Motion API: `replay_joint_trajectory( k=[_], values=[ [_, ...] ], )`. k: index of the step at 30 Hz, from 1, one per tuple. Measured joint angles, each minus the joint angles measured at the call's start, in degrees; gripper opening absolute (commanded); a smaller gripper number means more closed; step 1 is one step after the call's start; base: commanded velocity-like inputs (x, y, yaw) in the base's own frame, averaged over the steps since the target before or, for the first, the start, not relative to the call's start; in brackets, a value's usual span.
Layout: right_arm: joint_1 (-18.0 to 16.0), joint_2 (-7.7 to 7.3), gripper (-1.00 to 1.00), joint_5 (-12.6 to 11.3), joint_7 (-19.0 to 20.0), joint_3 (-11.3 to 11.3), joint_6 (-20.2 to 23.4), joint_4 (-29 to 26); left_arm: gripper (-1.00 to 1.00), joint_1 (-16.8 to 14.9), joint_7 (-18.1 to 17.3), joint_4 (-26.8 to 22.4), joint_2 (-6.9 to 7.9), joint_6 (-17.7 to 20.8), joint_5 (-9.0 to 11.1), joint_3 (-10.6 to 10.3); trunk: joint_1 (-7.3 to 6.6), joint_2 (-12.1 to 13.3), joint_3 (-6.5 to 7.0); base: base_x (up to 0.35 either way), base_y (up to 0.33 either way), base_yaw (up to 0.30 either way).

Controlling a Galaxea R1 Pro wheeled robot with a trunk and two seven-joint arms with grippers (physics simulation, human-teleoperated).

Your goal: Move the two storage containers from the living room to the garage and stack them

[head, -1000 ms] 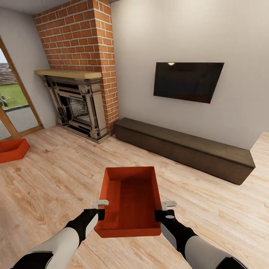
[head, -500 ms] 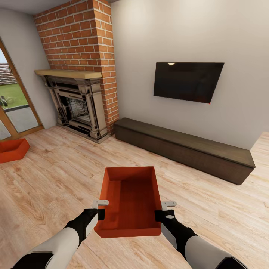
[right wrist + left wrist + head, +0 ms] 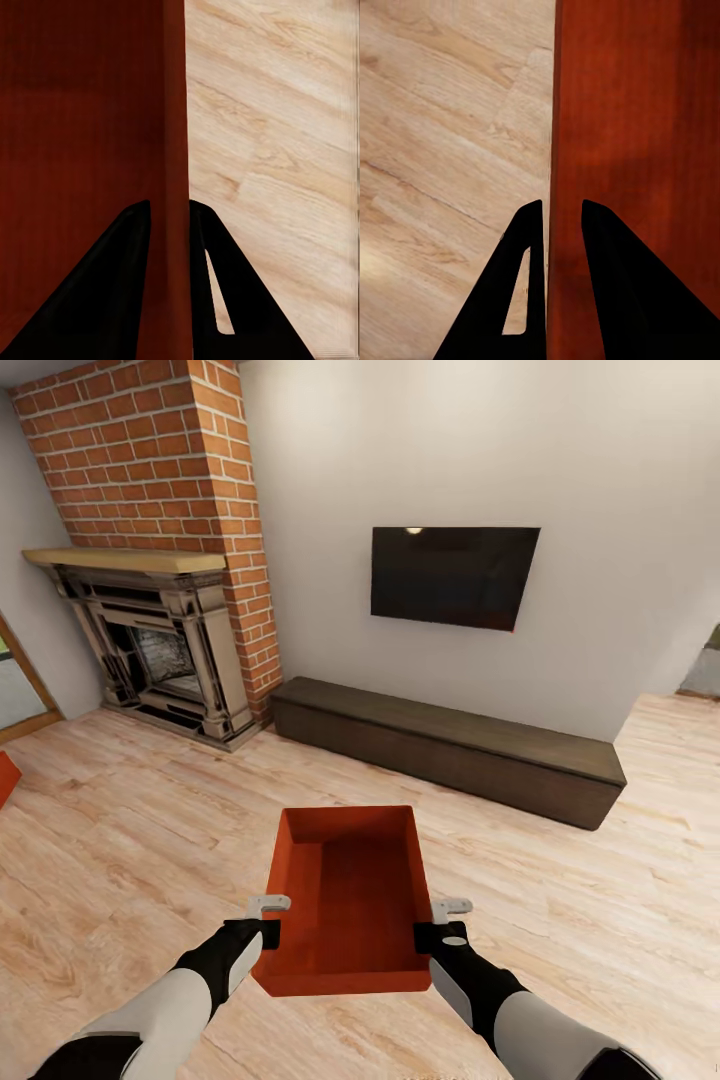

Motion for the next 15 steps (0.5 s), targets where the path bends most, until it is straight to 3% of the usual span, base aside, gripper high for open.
replay_joint_trajectory(
  k=[15],
  values=[
    [0.0,0.0,-1.0,0.01,0.0,-0.01,0.01,-0.01,-1.0,0.0,0.0,0.0,0.0,0.0,0.0,0.0,0.0,0.0,0.0,0.0,0.0,-0.285]
  ],
)
